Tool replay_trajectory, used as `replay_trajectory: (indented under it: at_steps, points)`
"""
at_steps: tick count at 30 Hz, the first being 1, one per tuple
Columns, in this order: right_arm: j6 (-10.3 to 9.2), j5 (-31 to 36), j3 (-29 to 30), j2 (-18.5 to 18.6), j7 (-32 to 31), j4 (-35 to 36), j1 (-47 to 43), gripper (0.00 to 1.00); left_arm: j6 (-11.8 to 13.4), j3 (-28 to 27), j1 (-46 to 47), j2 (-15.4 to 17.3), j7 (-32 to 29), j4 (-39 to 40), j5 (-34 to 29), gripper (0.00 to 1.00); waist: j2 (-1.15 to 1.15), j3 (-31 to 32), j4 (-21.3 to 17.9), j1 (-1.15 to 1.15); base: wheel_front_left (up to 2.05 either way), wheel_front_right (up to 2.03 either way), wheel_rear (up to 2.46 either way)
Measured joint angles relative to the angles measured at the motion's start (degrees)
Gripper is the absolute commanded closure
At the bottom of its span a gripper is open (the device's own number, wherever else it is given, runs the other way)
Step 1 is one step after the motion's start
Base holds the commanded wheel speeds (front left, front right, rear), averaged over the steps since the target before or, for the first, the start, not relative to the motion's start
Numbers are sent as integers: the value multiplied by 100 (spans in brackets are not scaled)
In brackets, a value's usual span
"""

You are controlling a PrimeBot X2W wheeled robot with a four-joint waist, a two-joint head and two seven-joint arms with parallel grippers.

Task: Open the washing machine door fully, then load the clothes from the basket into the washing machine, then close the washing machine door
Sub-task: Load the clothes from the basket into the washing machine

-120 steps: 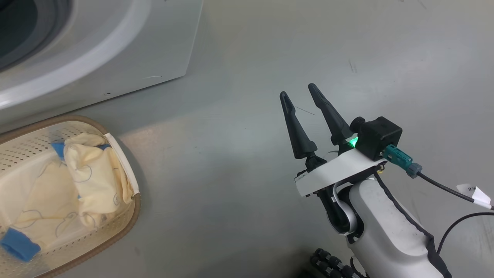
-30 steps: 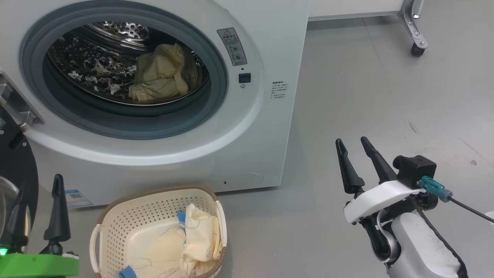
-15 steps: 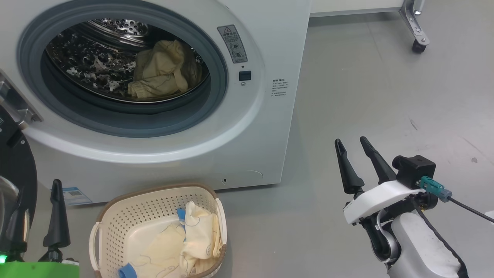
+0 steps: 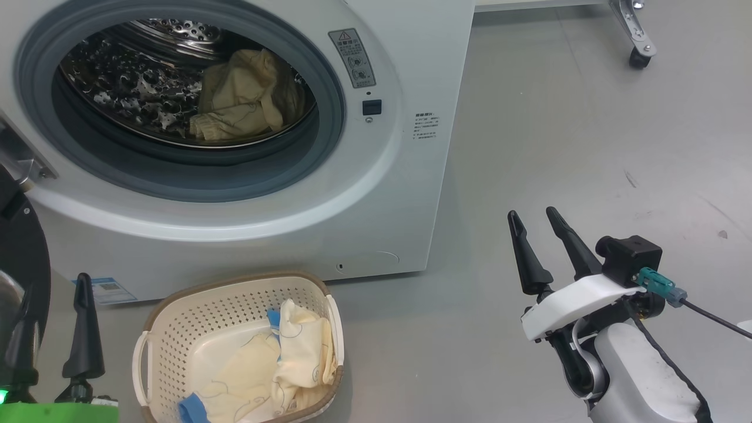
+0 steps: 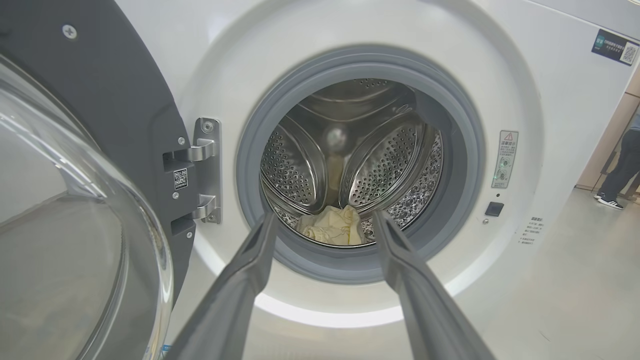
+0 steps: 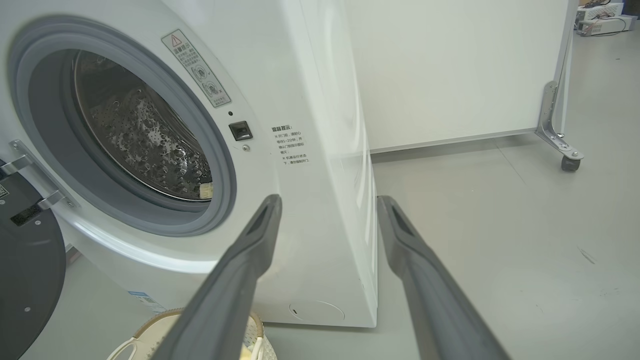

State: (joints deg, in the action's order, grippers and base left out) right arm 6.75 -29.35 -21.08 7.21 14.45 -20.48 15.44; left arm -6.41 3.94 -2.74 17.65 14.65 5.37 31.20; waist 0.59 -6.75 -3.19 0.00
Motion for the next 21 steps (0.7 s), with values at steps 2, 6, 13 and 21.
replay_trajectory:
  at_steps: [2, 6, 13, 21]
  points:
    - [0, 1, -23, -2, 0, 18, 3, 0, -1, -3, -8, 1, 0, 33, 0, 0, 0, -32, -4, 0, 0, 0, 0]
    - [1, 8, -58, -24, 0, 57, 10, 0, -2, 1, -10, 9, 0, 48, 0, 0, 0, -133, -28, 0, 0, 0, 0]
    - [0, 59, -80, -47, 0, 113, 24, 0, -9, 153, -4, 49, 0, 75, 0, 0, 0, -339, -59, 0, 0, 0, 0]
    - [-25, 125, -129, -154, 0, 248, 163, 0, -34, 211, 23, 221, 0, 126, 27, 0, 0, -725, -126, 0, 0, 0, 0]
